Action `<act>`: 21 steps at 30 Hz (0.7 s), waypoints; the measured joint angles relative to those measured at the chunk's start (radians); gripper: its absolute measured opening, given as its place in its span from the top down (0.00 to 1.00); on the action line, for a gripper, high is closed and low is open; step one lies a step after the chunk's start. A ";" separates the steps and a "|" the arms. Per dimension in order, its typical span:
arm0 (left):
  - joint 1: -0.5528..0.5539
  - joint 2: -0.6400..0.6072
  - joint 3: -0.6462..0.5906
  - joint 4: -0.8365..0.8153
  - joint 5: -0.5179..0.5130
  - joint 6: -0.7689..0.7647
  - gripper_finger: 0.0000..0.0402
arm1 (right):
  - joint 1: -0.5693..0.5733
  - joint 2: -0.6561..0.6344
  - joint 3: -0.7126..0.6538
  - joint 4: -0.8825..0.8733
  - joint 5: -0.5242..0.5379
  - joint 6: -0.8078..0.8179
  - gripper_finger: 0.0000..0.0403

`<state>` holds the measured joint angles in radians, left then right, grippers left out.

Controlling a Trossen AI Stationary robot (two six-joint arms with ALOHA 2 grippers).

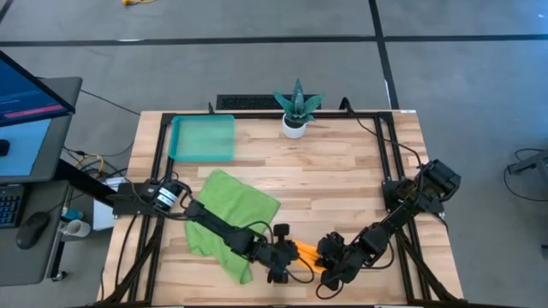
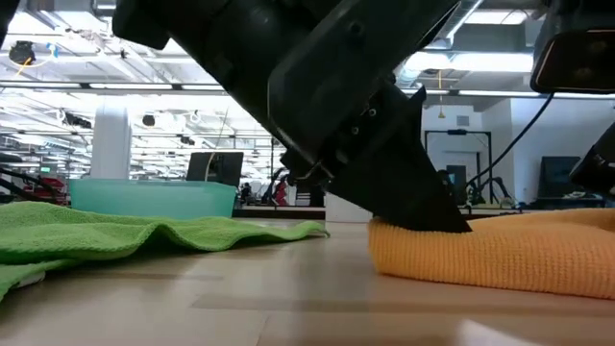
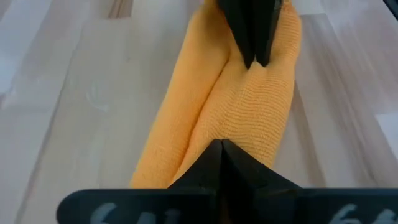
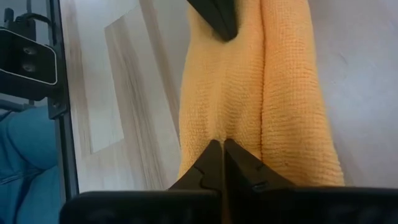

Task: Roll microfiber towels into tight, uniform cylinder then place into a basket
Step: Roll the yellow microfiber cloth

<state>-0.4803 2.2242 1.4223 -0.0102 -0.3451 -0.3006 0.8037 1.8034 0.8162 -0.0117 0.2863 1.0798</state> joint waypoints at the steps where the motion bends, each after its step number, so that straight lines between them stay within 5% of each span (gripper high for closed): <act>1: -0.001 0.000 0.001 -0.013 0.002 -0.021 1.00 | -0.003 0.000 0.000 0.002 0.000 0.001 0.92; 14: 0.000 -0.002 0.001 -0.062 0.046 -0.192 1.00 | -0.071 -0.002 0.003 0.014 -0.135 0.027 0.59; 21: 0.002 -0.001 0.000 -0.063 0.051 -0.183 1.00 | -0.071 -0.035 -0.002 0.009 -0.144 -0.008 0.62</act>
<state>-0.4784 2.2230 1.4223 -0.0727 -0.2945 -0.4835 0.7329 1.7685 0.8141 -0.0032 0.1422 1.0720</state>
